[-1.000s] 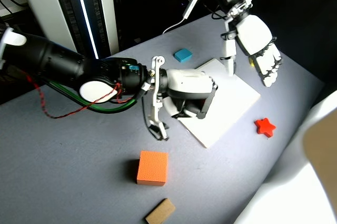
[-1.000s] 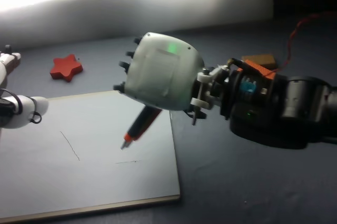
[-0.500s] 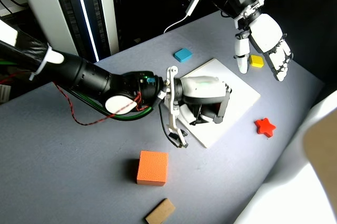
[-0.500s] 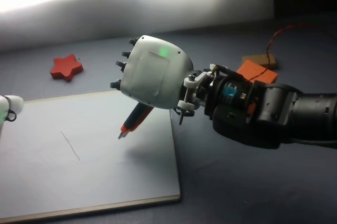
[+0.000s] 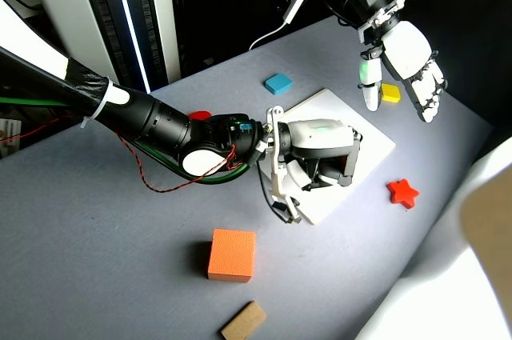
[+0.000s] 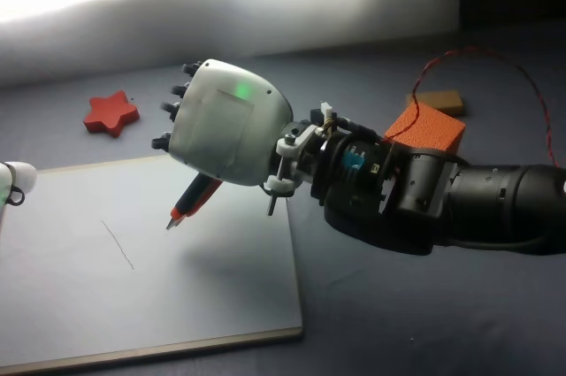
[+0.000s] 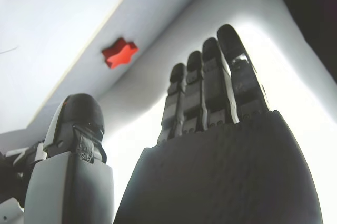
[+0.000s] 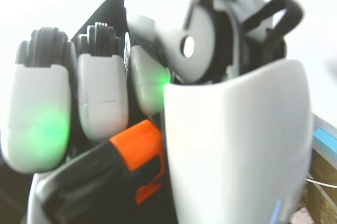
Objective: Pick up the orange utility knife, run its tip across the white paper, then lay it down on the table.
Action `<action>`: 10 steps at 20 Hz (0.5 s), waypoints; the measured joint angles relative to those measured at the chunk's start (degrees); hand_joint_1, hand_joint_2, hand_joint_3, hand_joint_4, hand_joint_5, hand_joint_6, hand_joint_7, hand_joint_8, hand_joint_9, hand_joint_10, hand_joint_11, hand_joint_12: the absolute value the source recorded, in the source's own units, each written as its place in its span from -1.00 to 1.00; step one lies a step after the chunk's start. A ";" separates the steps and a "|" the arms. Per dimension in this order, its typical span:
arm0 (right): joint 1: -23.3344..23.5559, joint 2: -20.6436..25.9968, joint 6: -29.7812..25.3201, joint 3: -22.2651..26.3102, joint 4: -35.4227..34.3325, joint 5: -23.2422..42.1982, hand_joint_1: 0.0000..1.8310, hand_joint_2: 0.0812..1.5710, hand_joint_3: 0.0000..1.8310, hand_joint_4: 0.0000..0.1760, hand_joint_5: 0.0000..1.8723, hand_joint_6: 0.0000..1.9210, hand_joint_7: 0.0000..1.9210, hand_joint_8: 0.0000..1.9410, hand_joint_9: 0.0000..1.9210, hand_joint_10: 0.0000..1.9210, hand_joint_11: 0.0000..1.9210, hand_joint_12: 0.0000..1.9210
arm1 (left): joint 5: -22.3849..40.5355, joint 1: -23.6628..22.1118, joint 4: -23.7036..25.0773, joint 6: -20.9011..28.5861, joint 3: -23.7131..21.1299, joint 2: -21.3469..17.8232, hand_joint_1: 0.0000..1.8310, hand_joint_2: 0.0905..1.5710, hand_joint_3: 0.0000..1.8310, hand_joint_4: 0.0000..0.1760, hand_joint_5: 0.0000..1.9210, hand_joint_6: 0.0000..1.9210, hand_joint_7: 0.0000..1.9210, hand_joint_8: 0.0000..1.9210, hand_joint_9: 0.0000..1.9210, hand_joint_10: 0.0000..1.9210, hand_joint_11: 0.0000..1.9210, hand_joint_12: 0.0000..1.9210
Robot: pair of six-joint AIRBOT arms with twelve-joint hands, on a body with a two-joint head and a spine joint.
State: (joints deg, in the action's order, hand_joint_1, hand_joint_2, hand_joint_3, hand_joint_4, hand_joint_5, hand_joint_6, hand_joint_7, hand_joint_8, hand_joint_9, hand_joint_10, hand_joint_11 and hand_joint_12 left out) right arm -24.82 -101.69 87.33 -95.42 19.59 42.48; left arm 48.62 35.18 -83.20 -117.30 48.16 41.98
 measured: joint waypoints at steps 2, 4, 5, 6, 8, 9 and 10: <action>-0.44 -0.31 -0.09 -0.04 1.68 0.59 0.57 -0.12 0.18 1.00 0.45 1.00 0.61 1.00 0.71 1.00 0.80 1.00 | 0.00 0.00 0.00 0.00 0.00 0.00 -0.70 0.61 -1.00 -1.00 -0.91 -1.00 -0.86 -1.00 -0.81 -1.00 -1.00 -0.24; -1.09 -0.35 -0.20 -0.11 2.75 0.74 0.58 -0.12 0.18 1.00 0.45 1.00 0.61 1.00 0.71 1.00 0.80 1.00 | 0.02 0.00 0.00 0.00 0.00 0.00 -0.72 0.61 -1.00 -1.00 -0.90 -1.00 -0.86 -1.00 -0.82 -1.00 -1.00 -0.27; -1.29 -0.37 -0.31 -0.33 3.15 0.70 0.61 -0.12 0.18 1.00 0.46 1.00 0.61 1.00 0.71 1.00 0.79 1.00 | 0.02 0.00 -0.02 0.00 0.00 0.00 -0.72 0.61 -1.00 -1.00 -0.91 -1.00 -0.87 -1.00 -0.82 -1.00 -1.00 -0.28; -1.57 -0.48 -0.33 -0.70 3.63 0.98 0.58 -0.11 0.18 1.00 0.46 1.00 0.62 1.00 0.71 1.00 0.80 1.00 | 0.00 0.00 0.00 0.00 0.00 0.00 -0.71 0.60 -1.00 -1.00 -0.89 -0.99 -0.85 -1.00 -0.80 -0.99 -1.00 -0.22; -2.05 -0.46 -0.61 -1.44 5.33 1.86 0.60 -0.11 0.18 1.00 0.47 1.00 0.62 1.00 0.72 1.00 0.79 1.00 | 0.02 0.00 0.02 0.00 0.00 0.00 -0.70 0.60 -1.00 -1.00 -0.90 -1.00 -0.85 -1.00 -0.81 -1.00 -1.00 -0.25; -2.19 -0.46 -0.63 -1.51 5.64 2.32 0.62 -0.12 0.18 1.00 0.50 1.00 0.63 1.00 0.72 1.00 0.79 1.00 | 0.00 0.00 0.00 0.00 0.00 0.00 -0.70 0.60 -1.00 -1.00 -0.90 -1.00 -0.84 -1.00 -0.80 -1.00 -1.00 -0.25; -2.29 -0.48 -0.68 -1.75 5.99 2.91 0.61 -0.13 0.19 1.00 0.49 1.00 0.63 1.00 0.72 1.00 0.80 1.00 | -0.07 0.00 0.04 0.00 0.00 0.00 -0.71 0.61 -1.00 -1.00 -0.91 -1.00 -0.85 -1.00 -0.81 -1.00 -1.00 -0.26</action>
State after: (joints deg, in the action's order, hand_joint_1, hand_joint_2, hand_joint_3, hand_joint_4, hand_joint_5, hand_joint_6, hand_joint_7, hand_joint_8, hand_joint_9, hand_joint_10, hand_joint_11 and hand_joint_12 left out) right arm -27.11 -102.17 86.65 -97.17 25.58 45.39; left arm 48.56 35.18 -83.15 -117.30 48.16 41.98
